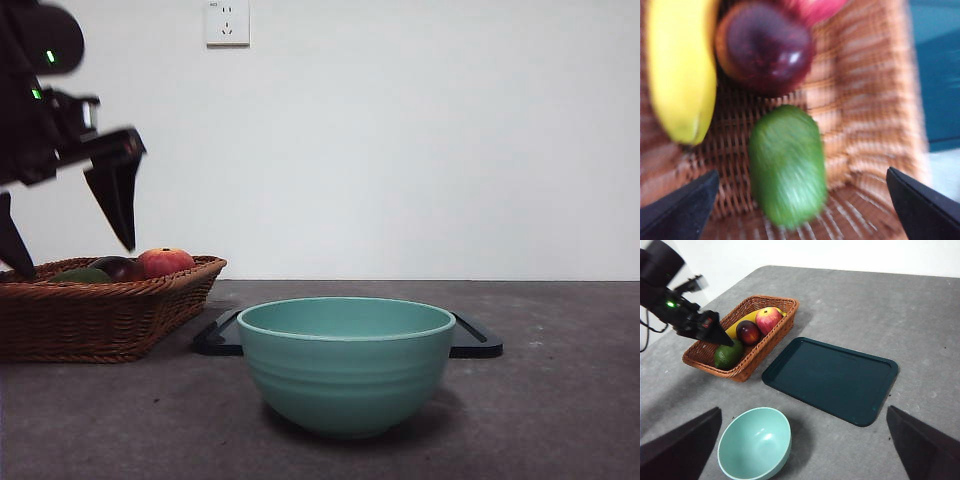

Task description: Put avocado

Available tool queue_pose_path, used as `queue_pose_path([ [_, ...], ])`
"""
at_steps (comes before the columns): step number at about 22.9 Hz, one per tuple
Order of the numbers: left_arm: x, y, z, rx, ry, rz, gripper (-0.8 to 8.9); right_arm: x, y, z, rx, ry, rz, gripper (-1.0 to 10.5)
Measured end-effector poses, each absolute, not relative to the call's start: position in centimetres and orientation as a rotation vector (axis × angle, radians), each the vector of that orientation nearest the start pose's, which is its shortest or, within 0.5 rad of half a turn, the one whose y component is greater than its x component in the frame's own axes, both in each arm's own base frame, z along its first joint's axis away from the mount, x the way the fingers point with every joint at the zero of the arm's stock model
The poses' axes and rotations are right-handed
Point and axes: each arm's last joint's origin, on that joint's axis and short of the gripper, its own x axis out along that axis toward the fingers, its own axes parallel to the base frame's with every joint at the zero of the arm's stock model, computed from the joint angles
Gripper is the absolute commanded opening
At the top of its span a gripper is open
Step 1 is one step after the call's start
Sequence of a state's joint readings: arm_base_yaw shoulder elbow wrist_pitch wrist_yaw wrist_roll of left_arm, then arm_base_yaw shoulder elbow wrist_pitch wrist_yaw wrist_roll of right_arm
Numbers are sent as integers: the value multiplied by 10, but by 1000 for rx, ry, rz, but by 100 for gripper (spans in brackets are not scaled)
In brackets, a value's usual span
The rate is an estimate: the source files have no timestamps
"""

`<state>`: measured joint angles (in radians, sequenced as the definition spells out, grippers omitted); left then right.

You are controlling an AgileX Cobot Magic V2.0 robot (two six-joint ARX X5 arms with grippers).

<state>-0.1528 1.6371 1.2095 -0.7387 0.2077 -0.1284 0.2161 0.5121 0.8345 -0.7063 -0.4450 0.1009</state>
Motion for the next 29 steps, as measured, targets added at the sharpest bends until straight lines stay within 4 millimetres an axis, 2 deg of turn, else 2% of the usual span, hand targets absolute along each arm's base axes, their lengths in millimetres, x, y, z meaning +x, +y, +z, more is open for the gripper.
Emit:
queue_pose_path([
  [6,333,-58,202,-143,1279,-231,518,86,32,332,141,421,633,602],
  [13,335,-58,197,-144,1294,-228,175,86,32,332,141,421,633,602],
  [16,335,-58,200,-143,1302,-227,152,86,32,332,141,421,633,602],
  [18,335,-58,205,-144,1321,-224,152,86,32,332,141,421,633,602],
  [22,335,-59,228,-149,1335,-226,152,86,32,332,141,421,633,602],
  [25,319,-63,253,-168,1326,-263,152,86,32,332,141,421,633,602],
  [29,288,-90,287,-115,1267,-377,152,86,32,332,141,421,633,602],
])
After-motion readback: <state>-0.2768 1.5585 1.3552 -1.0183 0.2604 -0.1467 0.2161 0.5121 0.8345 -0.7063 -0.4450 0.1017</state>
